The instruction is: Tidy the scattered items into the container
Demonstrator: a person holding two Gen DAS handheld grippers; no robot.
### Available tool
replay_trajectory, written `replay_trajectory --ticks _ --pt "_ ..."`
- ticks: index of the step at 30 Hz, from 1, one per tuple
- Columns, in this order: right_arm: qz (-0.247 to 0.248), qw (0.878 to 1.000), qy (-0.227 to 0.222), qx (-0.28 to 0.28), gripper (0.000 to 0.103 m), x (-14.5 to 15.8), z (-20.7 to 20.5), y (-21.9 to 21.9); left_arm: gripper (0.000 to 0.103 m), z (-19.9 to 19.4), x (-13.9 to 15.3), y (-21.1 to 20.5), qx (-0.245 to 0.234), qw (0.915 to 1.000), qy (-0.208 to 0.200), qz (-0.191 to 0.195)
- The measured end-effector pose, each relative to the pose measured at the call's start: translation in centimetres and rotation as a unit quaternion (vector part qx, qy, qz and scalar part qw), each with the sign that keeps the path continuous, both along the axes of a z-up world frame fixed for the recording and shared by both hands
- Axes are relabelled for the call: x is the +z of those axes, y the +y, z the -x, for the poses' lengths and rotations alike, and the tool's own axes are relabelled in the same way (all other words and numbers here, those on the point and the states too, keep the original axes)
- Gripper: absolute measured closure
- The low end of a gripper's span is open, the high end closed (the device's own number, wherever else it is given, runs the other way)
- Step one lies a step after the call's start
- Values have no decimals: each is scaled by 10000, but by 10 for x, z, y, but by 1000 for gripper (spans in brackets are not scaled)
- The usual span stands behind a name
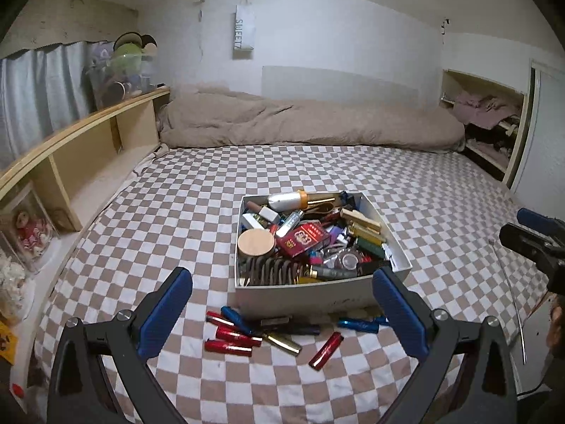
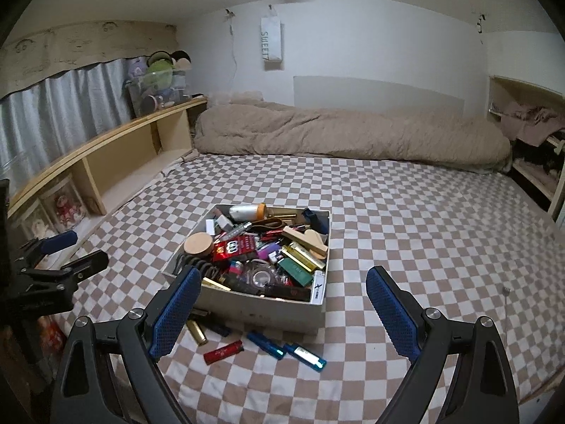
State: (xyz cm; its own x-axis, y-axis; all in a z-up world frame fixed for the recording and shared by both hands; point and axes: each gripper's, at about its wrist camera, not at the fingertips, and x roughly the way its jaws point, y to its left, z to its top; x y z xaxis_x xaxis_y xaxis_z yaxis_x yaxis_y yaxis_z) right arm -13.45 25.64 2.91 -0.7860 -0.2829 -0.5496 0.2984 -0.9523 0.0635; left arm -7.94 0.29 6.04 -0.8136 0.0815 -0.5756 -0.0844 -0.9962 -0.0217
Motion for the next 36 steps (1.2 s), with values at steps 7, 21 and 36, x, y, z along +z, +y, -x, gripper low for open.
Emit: replay_trajectory --ticks 7,21,36 --pt "-289 9994 198 21 0 -9 -27 -7 0 -23 -4 5 -109 9999 72 65" --pt "-126 9994 199 -267 0 -16 -58 6 0 -46 -16 5 -193 9995 85 232" --pt "-511 9975 357 -320 0 -34 -87 -6 0 -65 -24 7 -230 9992 114 317"
